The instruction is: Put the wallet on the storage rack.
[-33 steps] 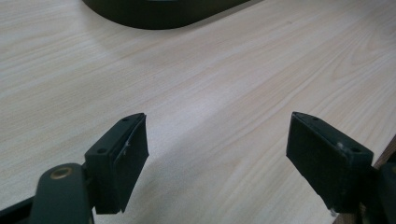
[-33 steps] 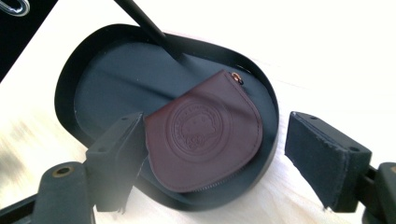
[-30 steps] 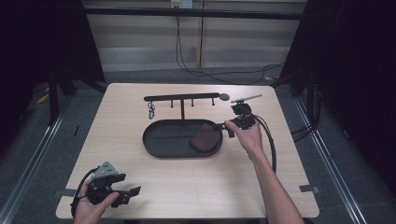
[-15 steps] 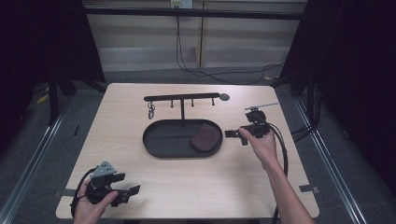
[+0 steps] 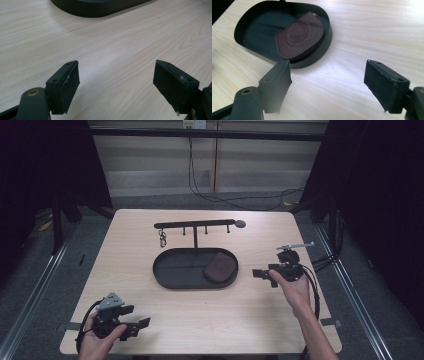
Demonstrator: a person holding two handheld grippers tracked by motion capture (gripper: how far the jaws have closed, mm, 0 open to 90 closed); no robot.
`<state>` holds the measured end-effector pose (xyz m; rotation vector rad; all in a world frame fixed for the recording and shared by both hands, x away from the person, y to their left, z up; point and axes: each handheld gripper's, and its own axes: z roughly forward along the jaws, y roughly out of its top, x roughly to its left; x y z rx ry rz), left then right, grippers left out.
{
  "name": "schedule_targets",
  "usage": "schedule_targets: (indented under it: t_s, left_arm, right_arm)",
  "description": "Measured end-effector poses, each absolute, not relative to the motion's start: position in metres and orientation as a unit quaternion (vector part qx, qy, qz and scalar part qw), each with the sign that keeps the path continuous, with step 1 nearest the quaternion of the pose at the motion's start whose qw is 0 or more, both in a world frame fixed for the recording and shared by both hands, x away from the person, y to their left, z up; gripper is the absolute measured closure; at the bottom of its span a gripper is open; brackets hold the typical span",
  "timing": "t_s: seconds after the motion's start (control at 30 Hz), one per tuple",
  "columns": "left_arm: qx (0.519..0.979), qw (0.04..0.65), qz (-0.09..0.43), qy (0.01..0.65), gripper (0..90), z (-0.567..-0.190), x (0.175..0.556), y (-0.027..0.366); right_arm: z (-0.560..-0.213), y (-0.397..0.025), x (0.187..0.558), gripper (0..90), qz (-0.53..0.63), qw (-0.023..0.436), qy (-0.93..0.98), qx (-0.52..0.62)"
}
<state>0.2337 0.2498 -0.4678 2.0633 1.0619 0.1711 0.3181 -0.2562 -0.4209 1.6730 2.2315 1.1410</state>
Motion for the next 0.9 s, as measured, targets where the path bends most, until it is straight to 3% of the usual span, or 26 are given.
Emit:
schedule_targets:
  t_s: [0.9]
  left_arm:
    - [0.813,0.394,0.073,0.423,20.6,-0.467,0.234,0.252]
  right_arm:
    - [-0.469,-0.294,0.234,21.0,0.373,0.088,0.726,0.571]
